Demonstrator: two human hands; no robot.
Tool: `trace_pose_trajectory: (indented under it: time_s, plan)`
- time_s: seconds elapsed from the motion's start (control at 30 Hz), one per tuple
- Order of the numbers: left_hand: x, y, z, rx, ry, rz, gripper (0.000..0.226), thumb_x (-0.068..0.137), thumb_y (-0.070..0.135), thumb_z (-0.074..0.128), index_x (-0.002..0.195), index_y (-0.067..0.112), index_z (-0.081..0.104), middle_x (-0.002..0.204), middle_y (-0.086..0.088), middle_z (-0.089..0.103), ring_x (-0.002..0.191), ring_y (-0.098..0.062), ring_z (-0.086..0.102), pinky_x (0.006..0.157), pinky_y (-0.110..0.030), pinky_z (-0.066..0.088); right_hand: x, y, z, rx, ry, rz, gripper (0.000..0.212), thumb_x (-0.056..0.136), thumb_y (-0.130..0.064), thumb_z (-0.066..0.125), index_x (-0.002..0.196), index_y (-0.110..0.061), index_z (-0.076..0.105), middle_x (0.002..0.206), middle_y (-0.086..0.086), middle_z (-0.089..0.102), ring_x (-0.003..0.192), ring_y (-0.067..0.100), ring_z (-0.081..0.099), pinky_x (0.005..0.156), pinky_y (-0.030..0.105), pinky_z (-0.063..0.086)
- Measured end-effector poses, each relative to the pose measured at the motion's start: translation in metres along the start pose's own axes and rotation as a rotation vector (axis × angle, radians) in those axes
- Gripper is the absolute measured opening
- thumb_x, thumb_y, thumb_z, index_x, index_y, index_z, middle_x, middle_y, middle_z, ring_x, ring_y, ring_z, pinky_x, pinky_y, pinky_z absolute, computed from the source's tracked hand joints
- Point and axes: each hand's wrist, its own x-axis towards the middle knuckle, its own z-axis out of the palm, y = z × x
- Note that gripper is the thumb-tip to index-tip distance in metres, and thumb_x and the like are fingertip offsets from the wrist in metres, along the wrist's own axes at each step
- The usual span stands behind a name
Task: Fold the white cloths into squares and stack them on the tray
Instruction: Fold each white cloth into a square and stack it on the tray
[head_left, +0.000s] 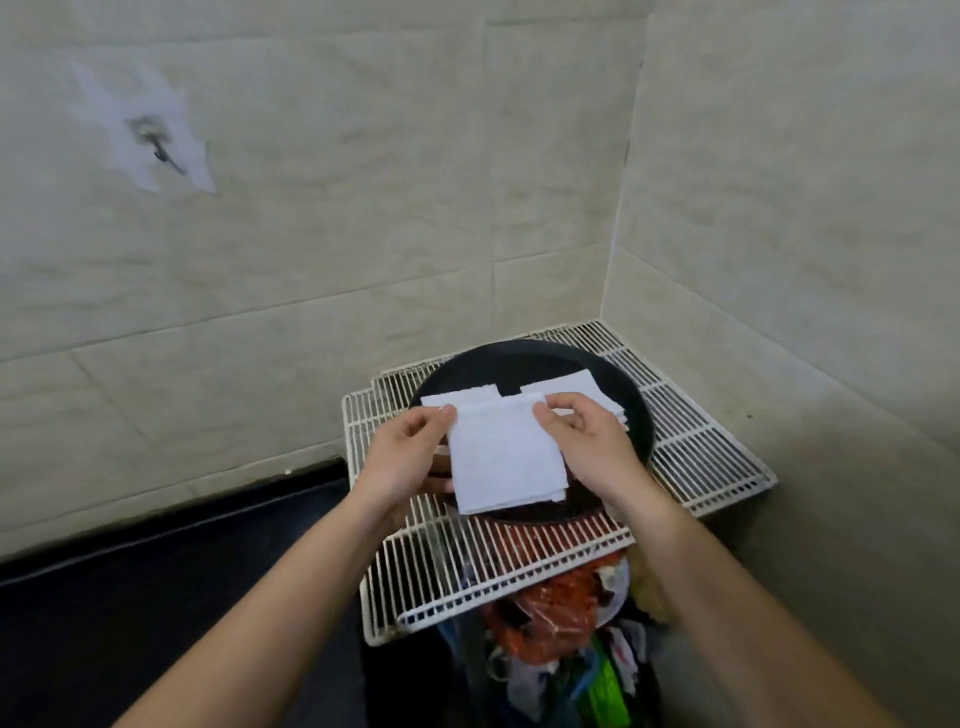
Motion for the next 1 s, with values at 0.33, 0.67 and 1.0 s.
trace_pose_trajectory:
  time_s: [0.33, 0.67, 1.0]
  plan:
    - [0.089, 0.01, -0.009, 0.013, 0.156, -0.177, 0.019, 0.097, 0.03, 0.06, 0.091, 0.013, 0.063, 0.07, -0.004, 0.059, 0.044, -0.016, 0.055, 0.047, -0.026, 0.051, 0.094, -0.009, 0.029, 0.071, -0.206, 0.246, 0.01, 0.097, -0.035, 0.062, 0.1, -0.027, 0.065, 0.111, 0.002, 0.071, 0.096, 0.018, 0.068, 0.077, 0.036, 0.058]
    - [0.127, -0.007, -0.017, 0.032, 0.195, -0.291, 0.022, 0.1, 0.032, 0.056, 0.101, 0.01, 0.06, 0.074, -0.007, 0.067, 0.047, -0.019, 0.063, 0.043, -0.026, 0.051, 0.128, -0.004, 0.052, -0.043, -0.164, 0.305, 0.012, 0.098, -0.03, 0.06, 0.091, -0.024, 0.067, 0.104, 0.002, 0.072, 0.092, 0.017, 0.066, 0.073, 0.031, 0.054]
    - [0.116, -0.018, -0.024, 0.039, 0.092, -0.251, 0.06, 0.087, 0.016, 0.074, 0.139, 0.014, 0.043, 0.106, -0.016, 0.069, 0.075, -0.026, 0.071, 0.055, -0.032, 0.057, 0.131, 0.005, 0.043, -0.3, -0.152, 0.159, 0.04, 0.094, -0.026, 0.056, 0.118, 0.006, 0.059, 0.106, 0.026, 0.065, 0.08, 0.018, 0.054, 0.072, 0.036, 0.053]
